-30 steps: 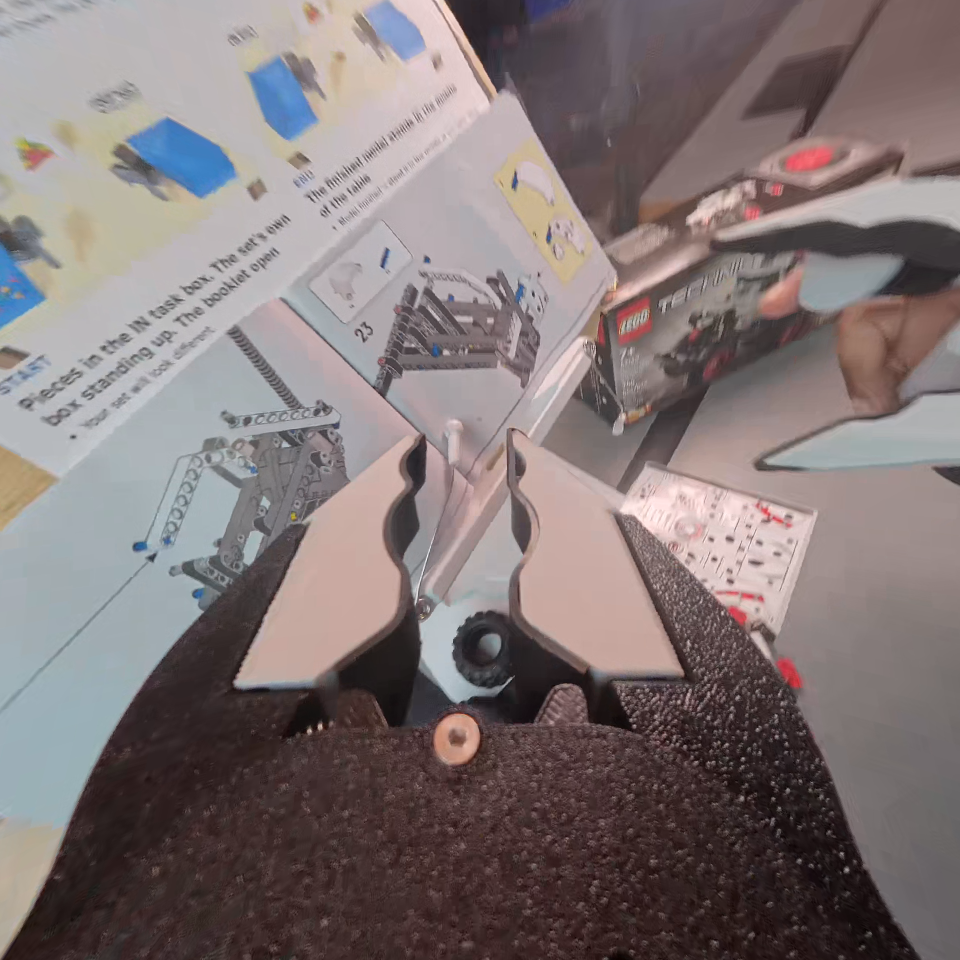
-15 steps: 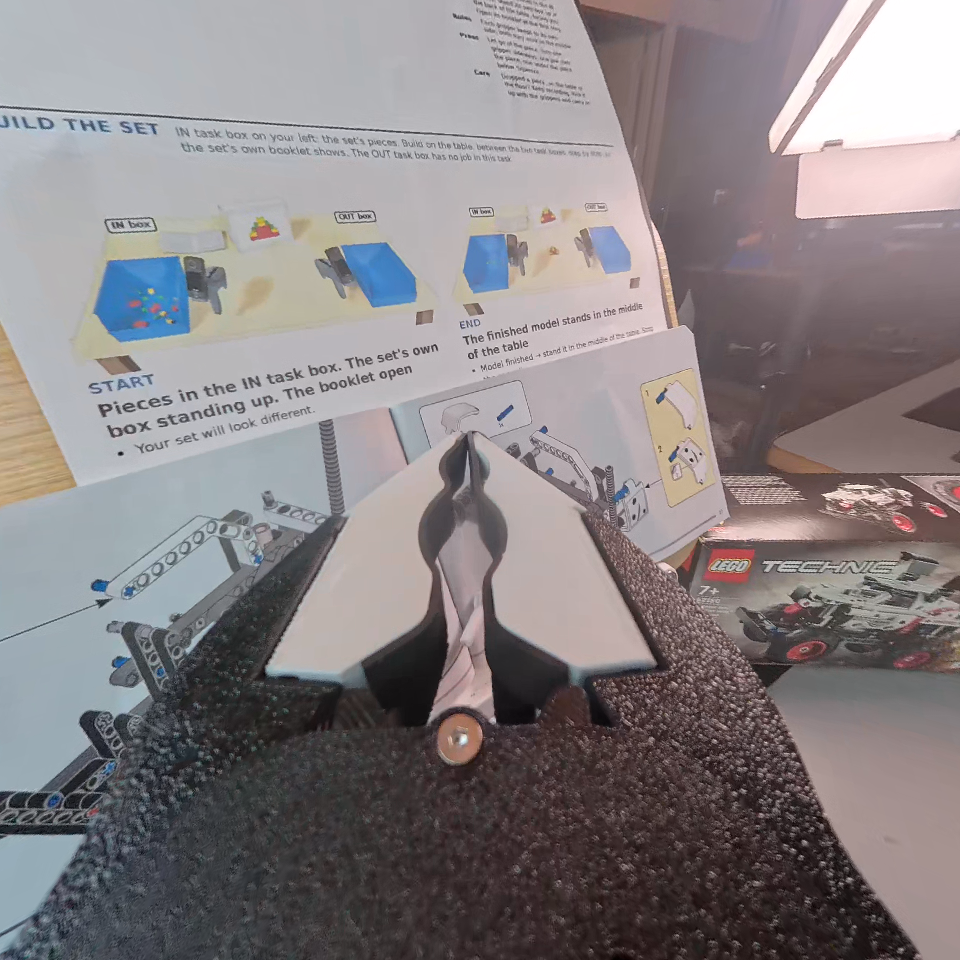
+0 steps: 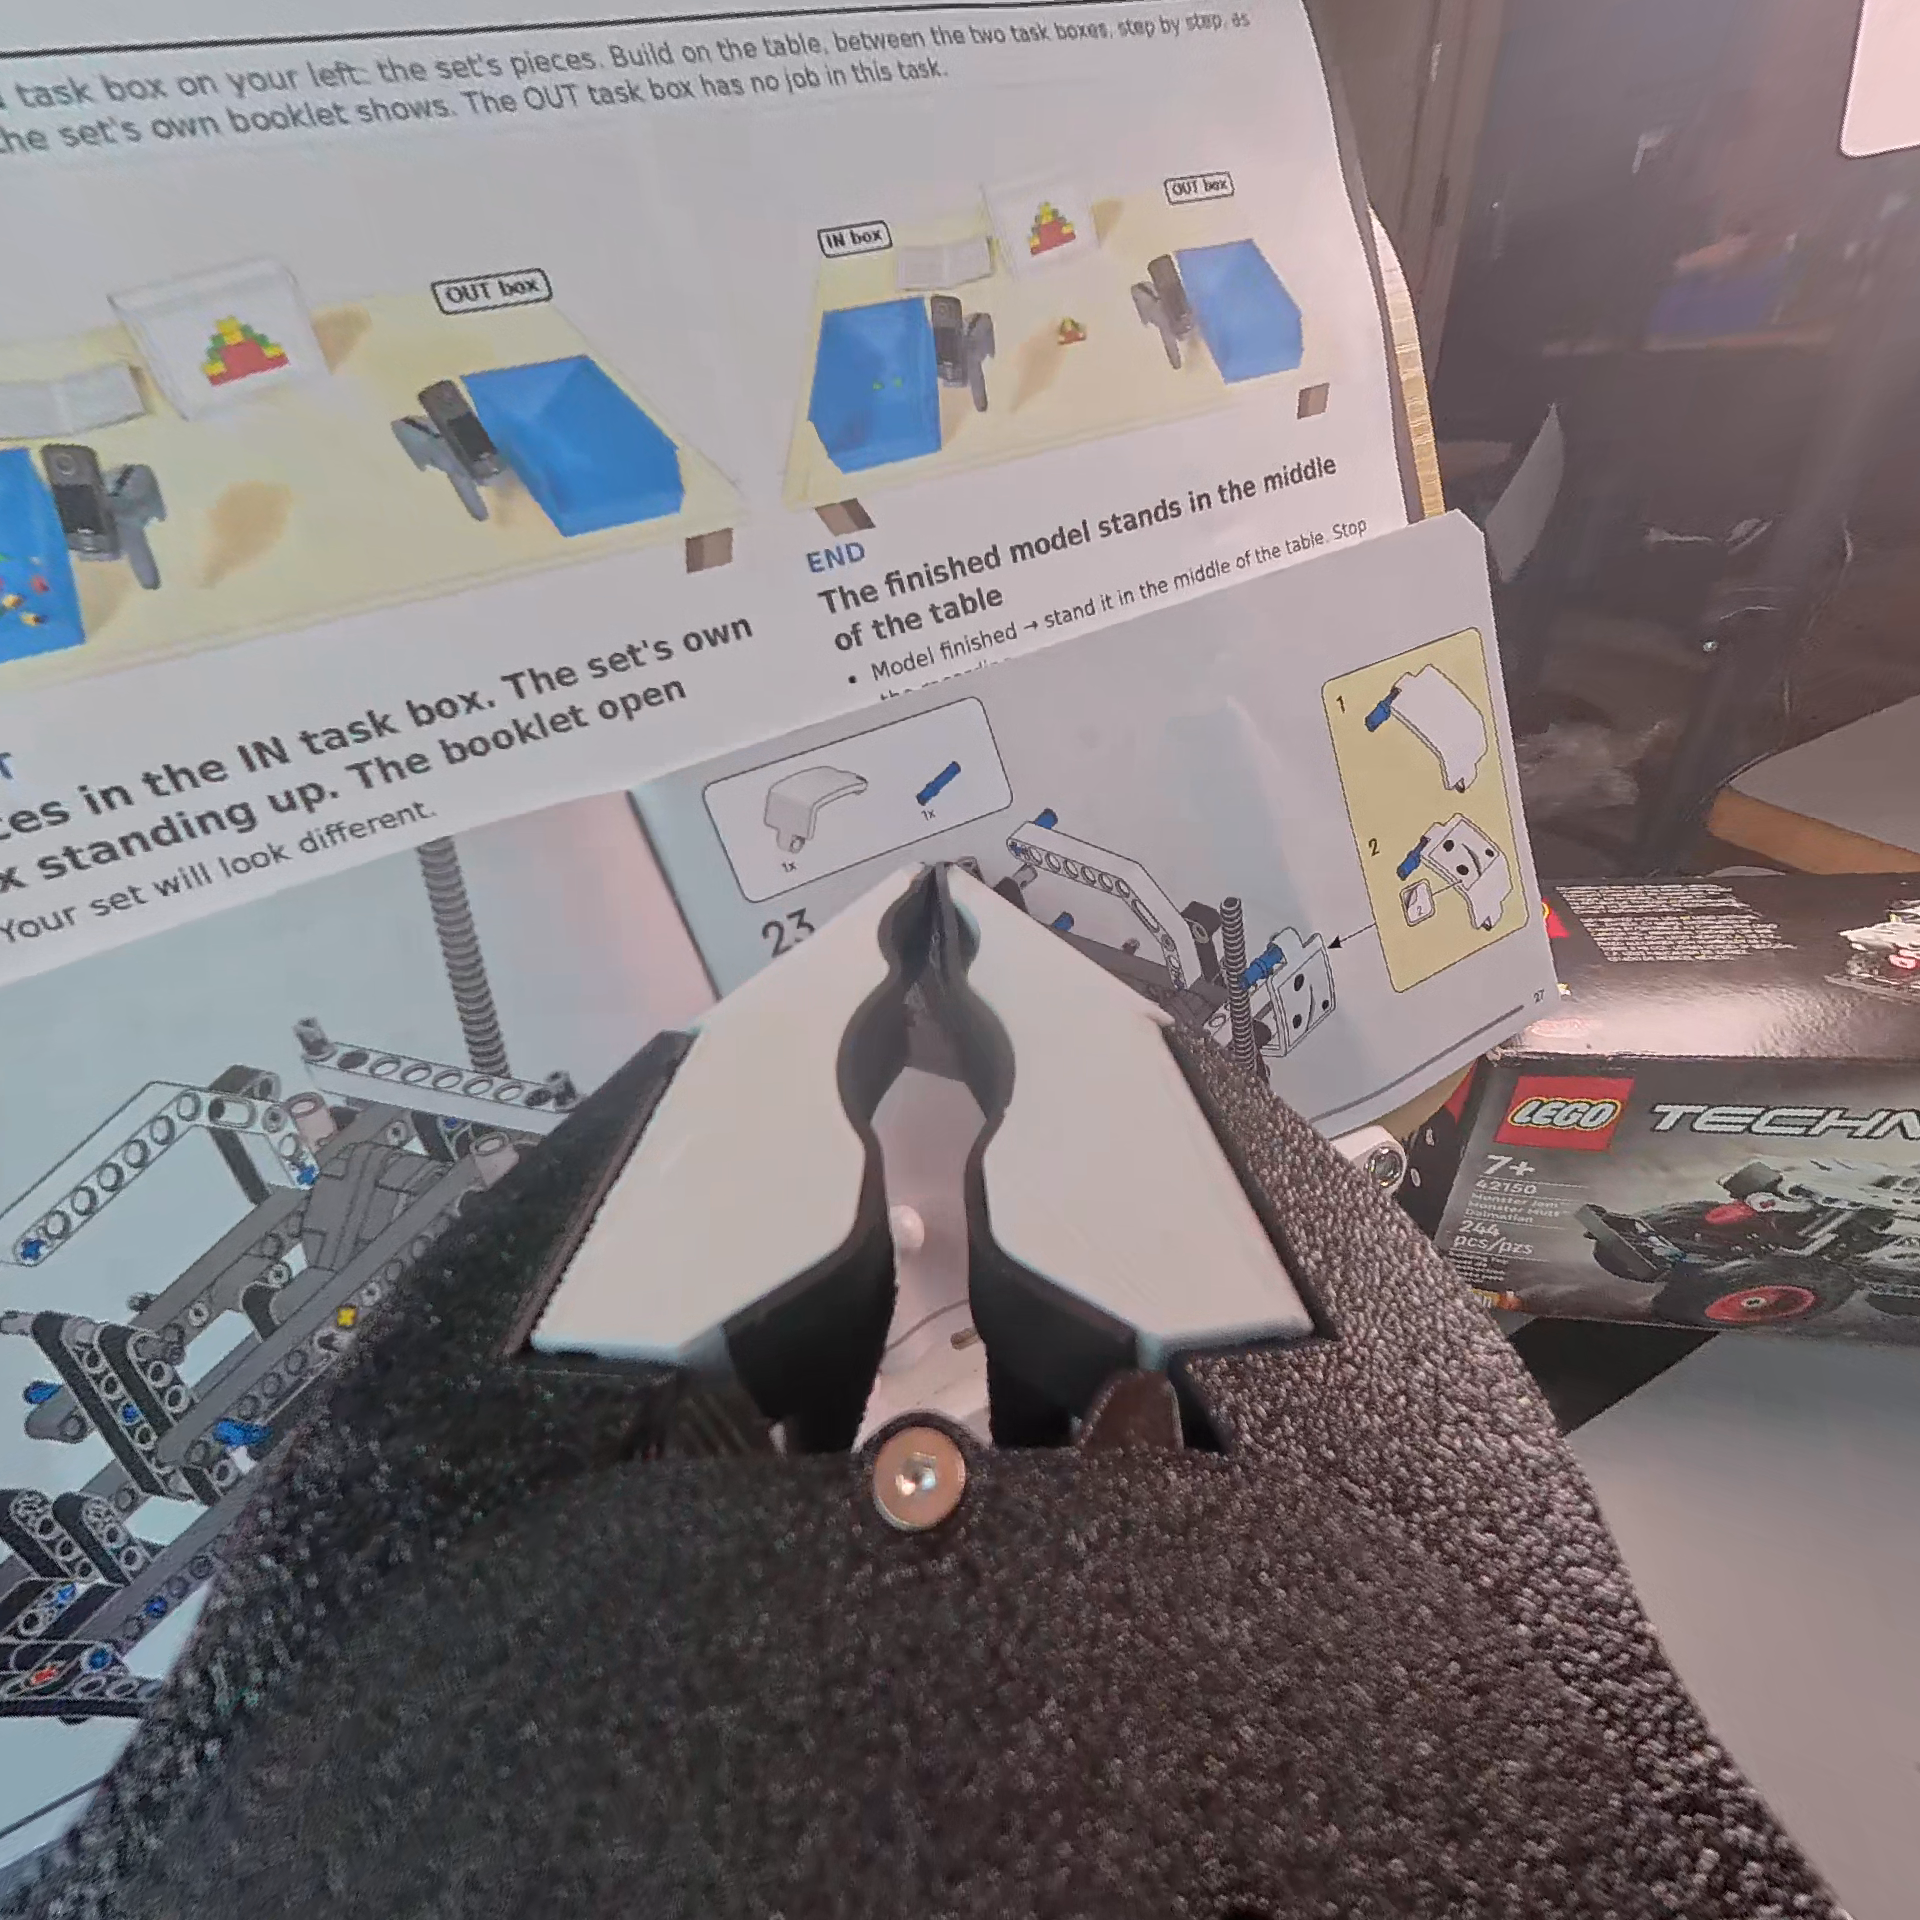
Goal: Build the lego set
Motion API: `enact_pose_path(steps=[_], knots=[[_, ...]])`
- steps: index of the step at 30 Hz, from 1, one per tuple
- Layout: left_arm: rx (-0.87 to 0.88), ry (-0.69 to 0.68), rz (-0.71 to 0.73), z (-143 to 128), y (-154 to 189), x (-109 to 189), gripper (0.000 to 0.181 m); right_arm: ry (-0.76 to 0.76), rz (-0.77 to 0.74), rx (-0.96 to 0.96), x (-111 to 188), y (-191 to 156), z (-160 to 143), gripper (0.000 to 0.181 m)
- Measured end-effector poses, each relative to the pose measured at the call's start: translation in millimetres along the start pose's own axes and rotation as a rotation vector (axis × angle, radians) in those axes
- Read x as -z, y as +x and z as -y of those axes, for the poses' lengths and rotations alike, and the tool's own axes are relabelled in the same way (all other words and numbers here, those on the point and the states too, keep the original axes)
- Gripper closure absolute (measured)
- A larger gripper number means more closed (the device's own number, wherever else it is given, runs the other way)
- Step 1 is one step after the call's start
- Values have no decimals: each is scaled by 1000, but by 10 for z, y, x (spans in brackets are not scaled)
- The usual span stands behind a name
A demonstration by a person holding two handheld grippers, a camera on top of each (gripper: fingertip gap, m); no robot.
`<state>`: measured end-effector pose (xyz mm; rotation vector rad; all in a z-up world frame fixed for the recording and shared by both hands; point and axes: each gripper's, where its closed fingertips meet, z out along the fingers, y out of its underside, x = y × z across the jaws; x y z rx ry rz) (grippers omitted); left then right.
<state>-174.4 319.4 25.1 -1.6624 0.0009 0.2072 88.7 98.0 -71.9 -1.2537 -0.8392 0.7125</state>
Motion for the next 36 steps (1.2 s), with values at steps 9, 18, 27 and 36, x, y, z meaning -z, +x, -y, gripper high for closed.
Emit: enact_pose_path(steps=[9,18,27,36], knots=[[169,141,-226,-82,266,1224,168,-4,6,37,41,-20,2,176],[236,-108,-201,-859,-407,3084,164,-16,35,47,50,-121,-9,175],[166,-529,-69,-2364,-399,3293,168,-73,76,37,7,-276,-181,176],[42,-711,-75,-2839,-513,3022,181,-107,102,55,-12,-293,-280,177]])
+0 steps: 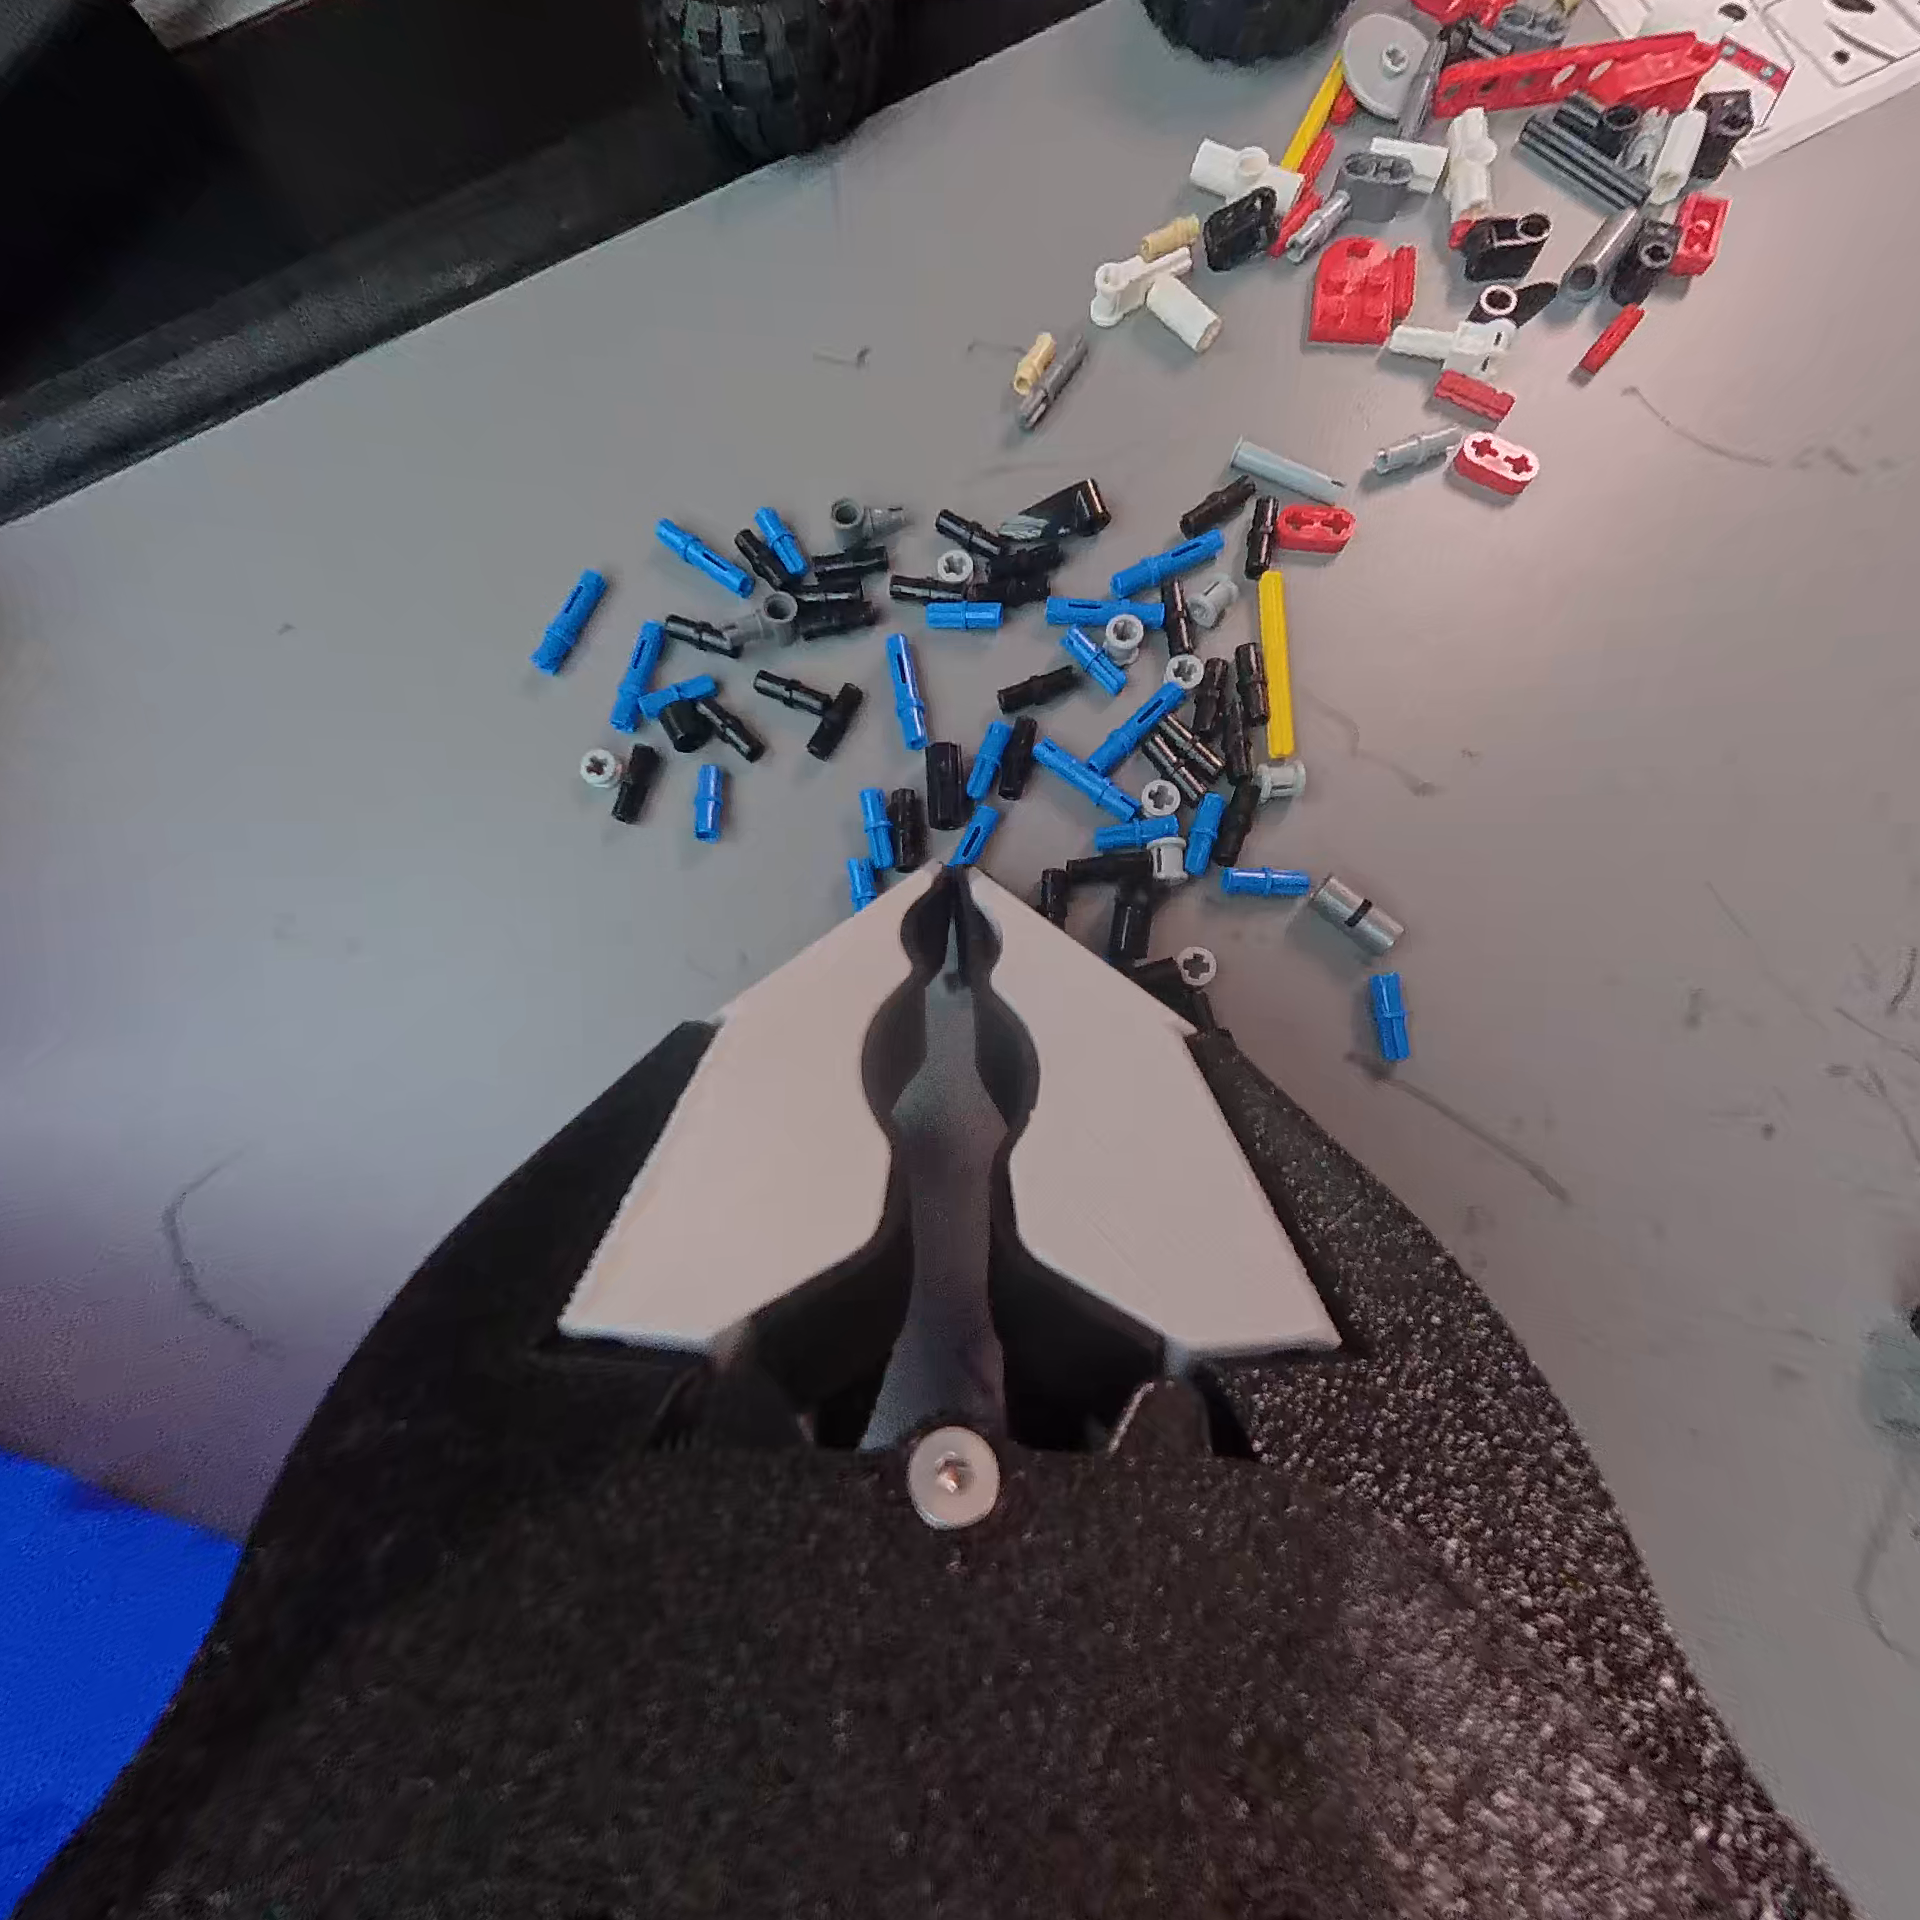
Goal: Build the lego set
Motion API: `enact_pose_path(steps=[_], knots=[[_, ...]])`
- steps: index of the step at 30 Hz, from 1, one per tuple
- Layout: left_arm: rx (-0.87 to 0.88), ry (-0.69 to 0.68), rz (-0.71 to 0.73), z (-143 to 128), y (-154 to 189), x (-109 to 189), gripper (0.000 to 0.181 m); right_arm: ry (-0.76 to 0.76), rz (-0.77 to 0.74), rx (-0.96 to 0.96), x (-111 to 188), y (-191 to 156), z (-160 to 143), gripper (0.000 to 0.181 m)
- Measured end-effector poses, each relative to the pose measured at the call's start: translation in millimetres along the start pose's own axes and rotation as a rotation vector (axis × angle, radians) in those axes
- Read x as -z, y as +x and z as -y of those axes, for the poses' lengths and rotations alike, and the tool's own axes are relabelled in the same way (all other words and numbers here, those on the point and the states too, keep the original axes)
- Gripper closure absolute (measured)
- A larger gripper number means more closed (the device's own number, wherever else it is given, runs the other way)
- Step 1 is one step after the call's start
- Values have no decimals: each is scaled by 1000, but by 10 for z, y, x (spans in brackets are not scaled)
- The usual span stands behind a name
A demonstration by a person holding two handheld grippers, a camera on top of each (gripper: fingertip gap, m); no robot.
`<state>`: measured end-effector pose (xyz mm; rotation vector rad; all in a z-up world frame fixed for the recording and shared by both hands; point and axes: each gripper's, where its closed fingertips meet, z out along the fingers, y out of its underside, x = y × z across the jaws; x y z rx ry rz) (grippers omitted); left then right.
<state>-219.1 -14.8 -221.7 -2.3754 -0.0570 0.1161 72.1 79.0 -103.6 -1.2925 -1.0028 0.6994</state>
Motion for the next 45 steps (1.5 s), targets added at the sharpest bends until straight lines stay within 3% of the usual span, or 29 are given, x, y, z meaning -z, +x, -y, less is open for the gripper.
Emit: enact_pose_path(steps=[11,15,29,32,35,37,38,40,41,42,45], knots=[[8,4,-115,-7,111,73,165,-20,18,-66,-18,41,-60,177],[33,33,-74,55,-19,98,169,-26,20,-74,-23,44,-80,177],[-32,-18,-64,-44,23,-16,176,-43,36,-82,-39,21,-122,177],[-72,119,-42,214,36,151,176,-35,38,-72,-35,24,-97,177],[-130,340,-173,641,417,613,177,-12,54,-58,-22,20,-42,176],[-212,342,-336,627,843,805,176,44,230,-53,25,-217,69,166],[-252,312,-398,541,1017,841,176,50,412,-85,109,-444,114,155],[-323,275,-504,349,1299,908,176,-11,667,-195,288,-700,141,102],[-347,255,-563,255,1421,968,176,-86,748,-199,370,-783,68,86],[-371,239,-623,177,1537,1054,176,-152,767,-138,409,-827,-57,73],[-485,198,-816,-29,1931,1396,176,-313,789,57,426,-1030,-473,69]])
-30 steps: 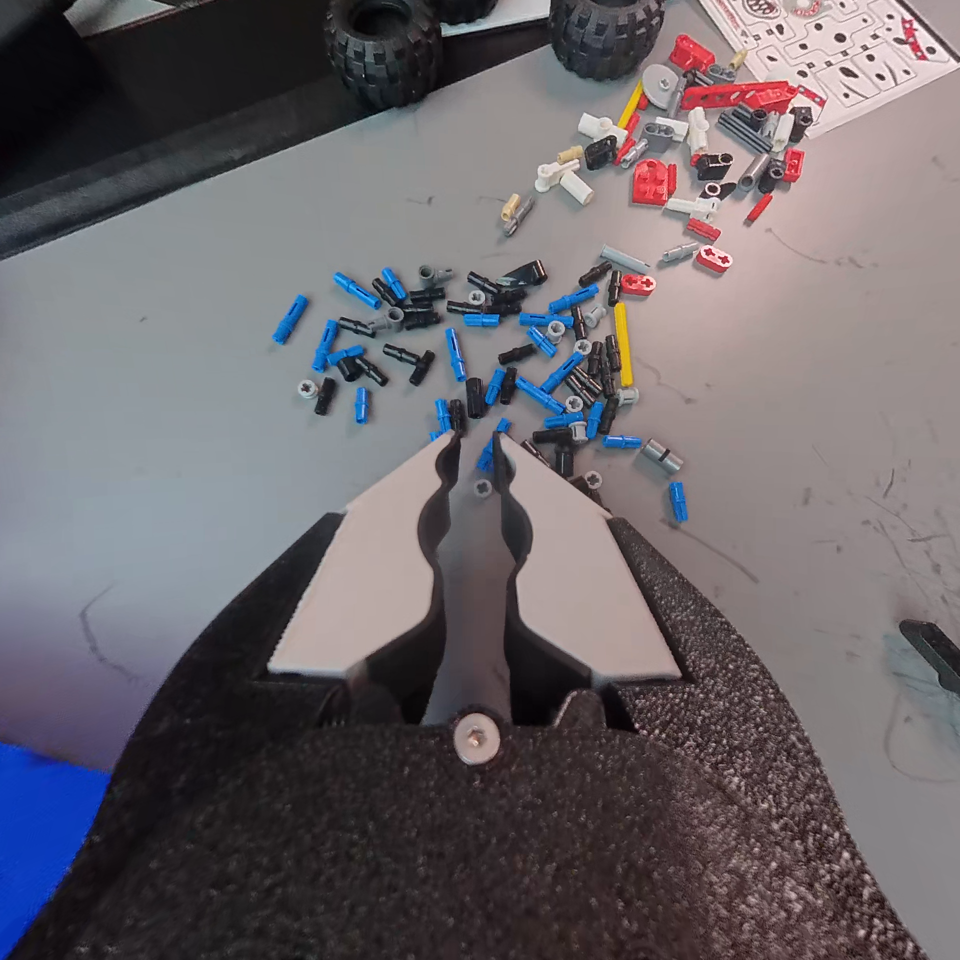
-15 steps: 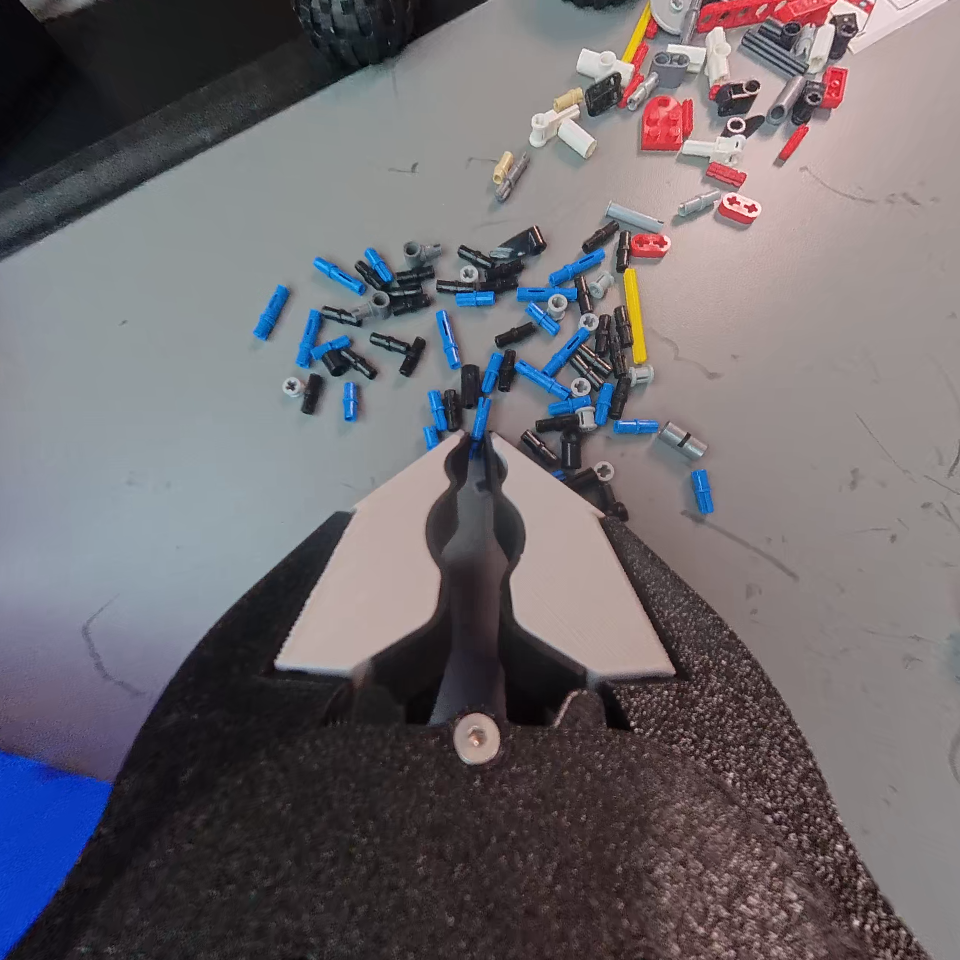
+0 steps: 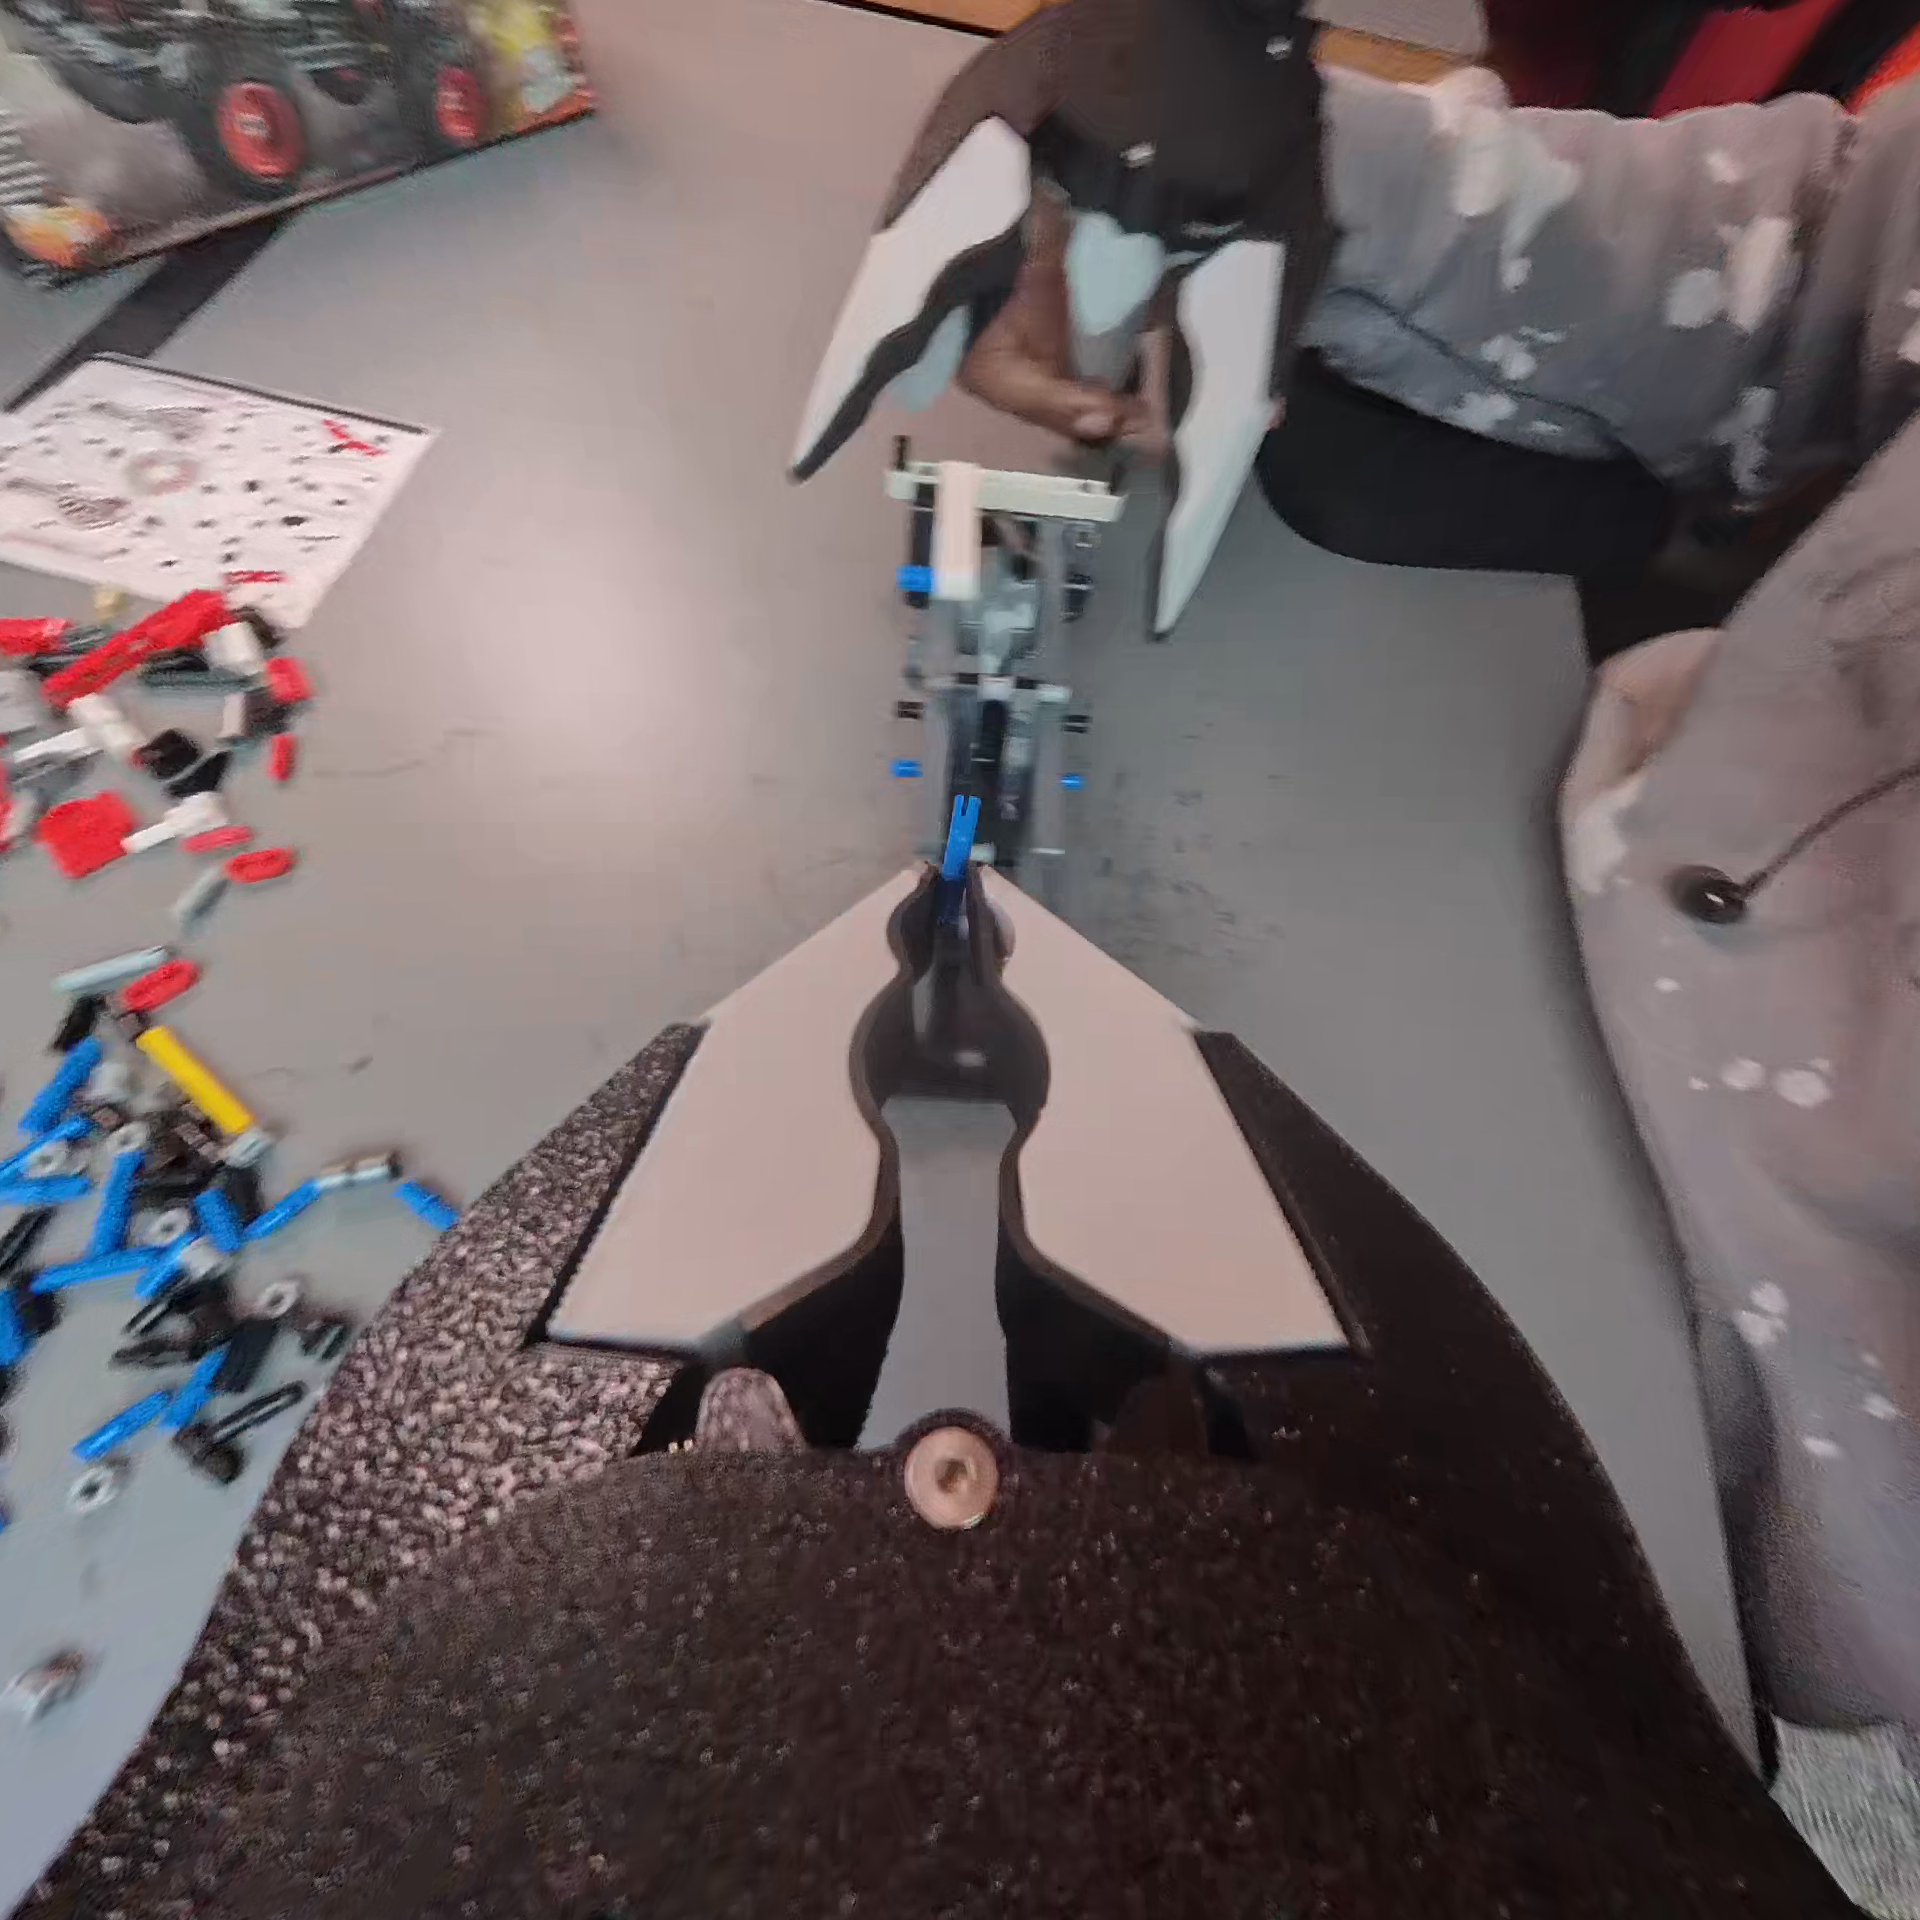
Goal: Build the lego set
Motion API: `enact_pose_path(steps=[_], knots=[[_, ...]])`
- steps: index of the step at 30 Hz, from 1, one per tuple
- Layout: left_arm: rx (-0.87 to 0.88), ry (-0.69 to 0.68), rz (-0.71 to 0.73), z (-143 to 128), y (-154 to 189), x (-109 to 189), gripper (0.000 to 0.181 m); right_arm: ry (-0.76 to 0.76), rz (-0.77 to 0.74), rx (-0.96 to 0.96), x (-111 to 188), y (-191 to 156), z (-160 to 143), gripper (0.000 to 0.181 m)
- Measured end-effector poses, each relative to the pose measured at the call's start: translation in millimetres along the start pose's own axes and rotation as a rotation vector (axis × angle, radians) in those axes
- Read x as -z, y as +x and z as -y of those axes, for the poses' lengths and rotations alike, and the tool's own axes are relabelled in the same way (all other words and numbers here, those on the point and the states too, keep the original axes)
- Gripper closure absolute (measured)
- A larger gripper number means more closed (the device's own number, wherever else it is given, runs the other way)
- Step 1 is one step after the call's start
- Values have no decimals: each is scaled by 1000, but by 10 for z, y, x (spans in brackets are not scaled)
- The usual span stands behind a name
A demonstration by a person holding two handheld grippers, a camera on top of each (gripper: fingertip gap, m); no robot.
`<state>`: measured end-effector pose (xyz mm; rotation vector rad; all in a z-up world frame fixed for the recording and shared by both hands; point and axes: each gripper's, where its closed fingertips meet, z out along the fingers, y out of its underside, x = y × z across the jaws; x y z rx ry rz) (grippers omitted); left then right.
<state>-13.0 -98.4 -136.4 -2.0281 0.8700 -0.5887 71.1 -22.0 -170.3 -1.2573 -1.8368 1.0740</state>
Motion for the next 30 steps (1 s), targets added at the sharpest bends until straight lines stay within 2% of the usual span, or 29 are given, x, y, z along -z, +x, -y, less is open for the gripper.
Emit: enact_pose_path(steps=[2,4,7,11,13,15,16,18,20,22,25,30], knots=[[-66,-39,-92,9,301,-125,176,-106,-31,12,-223,25,-167,92],[-101,-85,-105,-39,436,-333,176,-142,-69,36,-320,122,-135,99],[-104,-179,-96,-230,501,-663,176,-156,-167,-23,-403,389,-120,98],[-138,-298,34,-499,305,-924,176,-145,-272,-25,-402,569,-130,96],[-141,-275,67,-473,251,-955,176,-124,-291,-10,-374,567,-89,84],[-151,-276,90,-452,212,-918,162,-52,-268,-51,-294,526,31,74],[-163,-222,85,-347,234,-862,157,-4,-260,-76,-215,514,112,72],[-174,-75,123,-16,198,-582,156,101,-275,-106,12,521,273,73],[-158,55,233,275,-6,-107,154,179,-325,-136,272,575,369,79],[-117,126,347,378,-284,444,154,231,-376,-142,507,613,428,88],[20,39,576,68,-877,1296,150,295,-435,-126,763,591,491,93],[343,-234,867,-971,-1724,2751,150,322,-496,-104,890,541,387,104]])
